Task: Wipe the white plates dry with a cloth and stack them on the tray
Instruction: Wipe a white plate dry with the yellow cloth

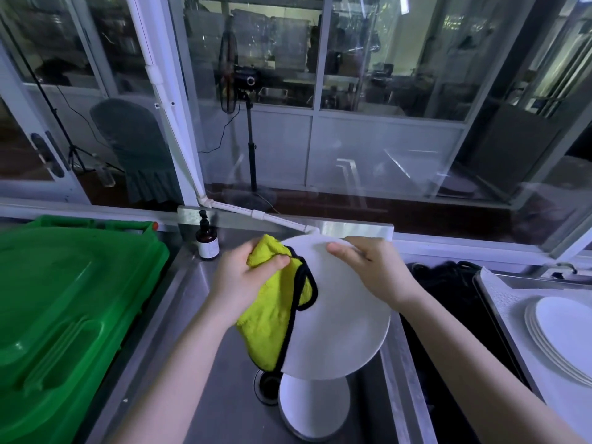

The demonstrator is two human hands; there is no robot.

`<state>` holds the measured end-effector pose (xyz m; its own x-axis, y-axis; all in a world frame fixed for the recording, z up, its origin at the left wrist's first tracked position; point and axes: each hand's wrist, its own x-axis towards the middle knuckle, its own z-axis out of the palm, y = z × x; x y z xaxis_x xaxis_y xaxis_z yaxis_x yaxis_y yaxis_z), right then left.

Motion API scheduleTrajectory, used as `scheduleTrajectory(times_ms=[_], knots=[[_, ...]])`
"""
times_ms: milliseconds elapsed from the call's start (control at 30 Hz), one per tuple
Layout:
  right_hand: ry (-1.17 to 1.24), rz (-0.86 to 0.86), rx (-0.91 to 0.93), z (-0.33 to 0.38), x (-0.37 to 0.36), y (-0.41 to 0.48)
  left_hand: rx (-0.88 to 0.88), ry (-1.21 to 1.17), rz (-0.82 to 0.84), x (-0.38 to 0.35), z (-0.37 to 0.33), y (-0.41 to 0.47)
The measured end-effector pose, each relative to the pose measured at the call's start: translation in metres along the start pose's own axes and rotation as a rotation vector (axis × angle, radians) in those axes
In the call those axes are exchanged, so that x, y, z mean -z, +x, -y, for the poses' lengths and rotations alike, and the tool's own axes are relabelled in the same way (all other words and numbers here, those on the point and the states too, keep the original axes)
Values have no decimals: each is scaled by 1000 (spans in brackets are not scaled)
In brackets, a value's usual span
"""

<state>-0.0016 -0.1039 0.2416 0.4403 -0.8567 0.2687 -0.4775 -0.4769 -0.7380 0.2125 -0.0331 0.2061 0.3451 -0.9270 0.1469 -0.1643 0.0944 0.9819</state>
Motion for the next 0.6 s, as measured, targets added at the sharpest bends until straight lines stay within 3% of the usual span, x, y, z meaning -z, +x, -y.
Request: scheduleTrajectory(times_ms=[100, 167, 233, 433, 500, 600], knots=[[182, -155, -147, -9, -3, -7, 212, -321, -176, -5, 17, -13], [256, -222, -214, -13, -9, -14, 283, -363, -229, -4, 22, -13], [244, -226, -224, -17, -13, -20, 225, -219, -175, 0, 20, -6], [-80, 59, 30, -3, -14, -14, -134, 400, 287, 3, -8, 13], [-75, 46, 32, -4, -9, -13, -100, 319, 262, 3, -3, 9], [121, -157, -104, -11, -2, -14, 123, -114, -33, 1, 14, -2]])
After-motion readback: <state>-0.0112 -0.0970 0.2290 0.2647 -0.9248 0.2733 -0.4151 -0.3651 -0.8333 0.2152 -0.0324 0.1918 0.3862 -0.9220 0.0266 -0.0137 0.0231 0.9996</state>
